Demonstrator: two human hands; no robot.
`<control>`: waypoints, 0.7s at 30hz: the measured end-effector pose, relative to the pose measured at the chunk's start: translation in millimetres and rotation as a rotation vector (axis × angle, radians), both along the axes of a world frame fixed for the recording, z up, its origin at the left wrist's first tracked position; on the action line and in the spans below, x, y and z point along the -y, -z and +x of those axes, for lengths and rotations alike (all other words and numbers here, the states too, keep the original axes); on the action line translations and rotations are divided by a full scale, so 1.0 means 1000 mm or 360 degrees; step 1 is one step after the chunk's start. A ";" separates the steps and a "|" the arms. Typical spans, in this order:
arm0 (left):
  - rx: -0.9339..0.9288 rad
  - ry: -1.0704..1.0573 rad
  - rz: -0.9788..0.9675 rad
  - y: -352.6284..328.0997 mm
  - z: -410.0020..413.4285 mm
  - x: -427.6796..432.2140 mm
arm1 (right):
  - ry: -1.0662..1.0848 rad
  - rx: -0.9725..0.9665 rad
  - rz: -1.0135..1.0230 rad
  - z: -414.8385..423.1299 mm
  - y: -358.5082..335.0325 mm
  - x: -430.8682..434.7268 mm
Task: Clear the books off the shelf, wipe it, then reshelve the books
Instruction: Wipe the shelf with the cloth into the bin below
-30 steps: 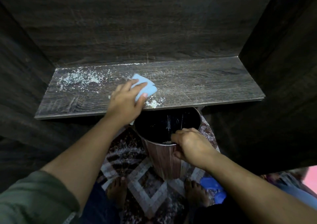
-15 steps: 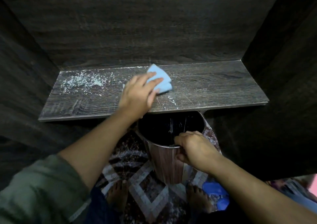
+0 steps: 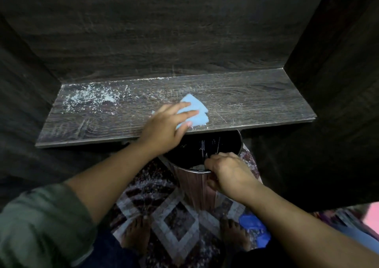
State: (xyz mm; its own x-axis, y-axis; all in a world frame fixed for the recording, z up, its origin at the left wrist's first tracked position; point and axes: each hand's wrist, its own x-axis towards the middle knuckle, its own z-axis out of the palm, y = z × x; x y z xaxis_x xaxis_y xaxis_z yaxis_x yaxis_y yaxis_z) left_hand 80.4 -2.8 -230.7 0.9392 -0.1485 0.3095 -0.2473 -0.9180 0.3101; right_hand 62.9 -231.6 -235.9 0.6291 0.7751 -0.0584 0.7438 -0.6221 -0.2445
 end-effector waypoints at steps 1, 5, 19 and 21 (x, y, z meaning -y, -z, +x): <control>0.0016 0.0051 0.0028 0.001 -0.004 0.002 | 0.0002 -0.0005 0.0000 0.000 0.000 0.001; 0.0180 0.0046 -0.0034 -0.005 0.006 -0.004 | 0.0013 -0.0061 -0.0019 0.000 -0.004 0.001; -0.0166 0.0148 0.0055 -0.006 0.026 -0.002 | 0.0047 -0.0070 -0.0052 0.003 -0.002 0.006; -0.0039 0.0325 0.0158 -0.004 0.002 0.002 | 0.0031 -0.0082 -0.0092 0.003 -0.002 0.005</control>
